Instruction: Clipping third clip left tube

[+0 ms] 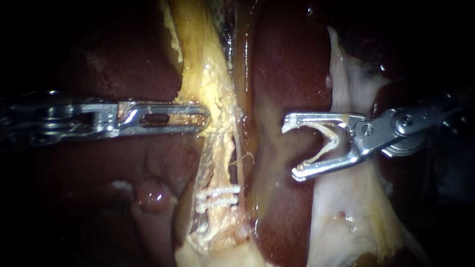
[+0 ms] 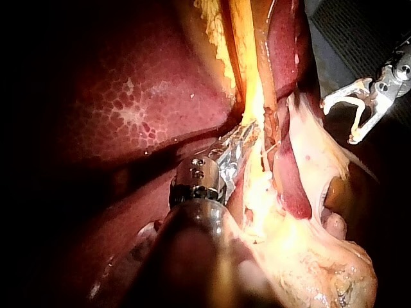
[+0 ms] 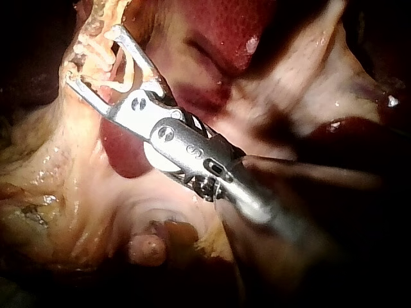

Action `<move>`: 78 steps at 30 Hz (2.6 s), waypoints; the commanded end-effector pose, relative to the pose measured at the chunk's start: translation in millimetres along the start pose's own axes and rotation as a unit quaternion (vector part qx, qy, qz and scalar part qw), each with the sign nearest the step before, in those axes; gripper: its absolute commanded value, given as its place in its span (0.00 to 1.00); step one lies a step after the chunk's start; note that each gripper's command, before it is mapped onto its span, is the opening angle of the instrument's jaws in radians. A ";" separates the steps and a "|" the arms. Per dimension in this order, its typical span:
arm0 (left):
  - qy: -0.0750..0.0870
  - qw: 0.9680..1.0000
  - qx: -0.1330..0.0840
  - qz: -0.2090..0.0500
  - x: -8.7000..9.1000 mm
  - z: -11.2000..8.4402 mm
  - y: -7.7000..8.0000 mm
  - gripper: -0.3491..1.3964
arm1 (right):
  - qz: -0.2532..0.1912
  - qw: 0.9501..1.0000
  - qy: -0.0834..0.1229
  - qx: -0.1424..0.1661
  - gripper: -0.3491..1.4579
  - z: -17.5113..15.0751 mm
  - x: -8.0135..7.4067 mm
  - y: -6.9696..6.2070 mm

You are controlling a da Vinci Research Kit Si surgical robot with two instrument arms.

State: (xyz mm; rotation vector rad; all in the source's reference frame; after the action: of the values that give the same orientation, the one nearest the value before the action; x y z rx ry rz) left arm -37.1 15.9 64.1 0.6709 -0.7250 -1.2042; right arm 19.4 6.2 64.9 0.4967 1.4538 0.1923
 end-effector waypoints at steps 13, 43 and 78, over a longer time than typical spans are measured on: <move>-0.001 1.000 -0.004 -0.002 -2.0 -4.4 0.5 0.00 | 0.036 0.999 0.003 0.017 0.52 3.7 -3.1 -0.9; -0.043 0.999 0.008 -0.008 -4.4 -14.1 -3.8 0.00 | 0.197 0.979 -0.016 0.044 0.52 13.7 -10.2 1.6; -0.042 0.999 0.009 -0.007 -4.4 -14.2 -3.4 0.00 | 0.217 0.960 0.029 0.177 0.49 21.0 -10.5 4.6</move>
State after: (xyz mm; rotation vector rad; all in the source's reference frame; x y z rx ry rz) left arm -28.6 20.5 52.3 0.6433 -0.8033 -1.2465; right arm 39.5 1.5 77.1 1.1150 1.4274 0.3052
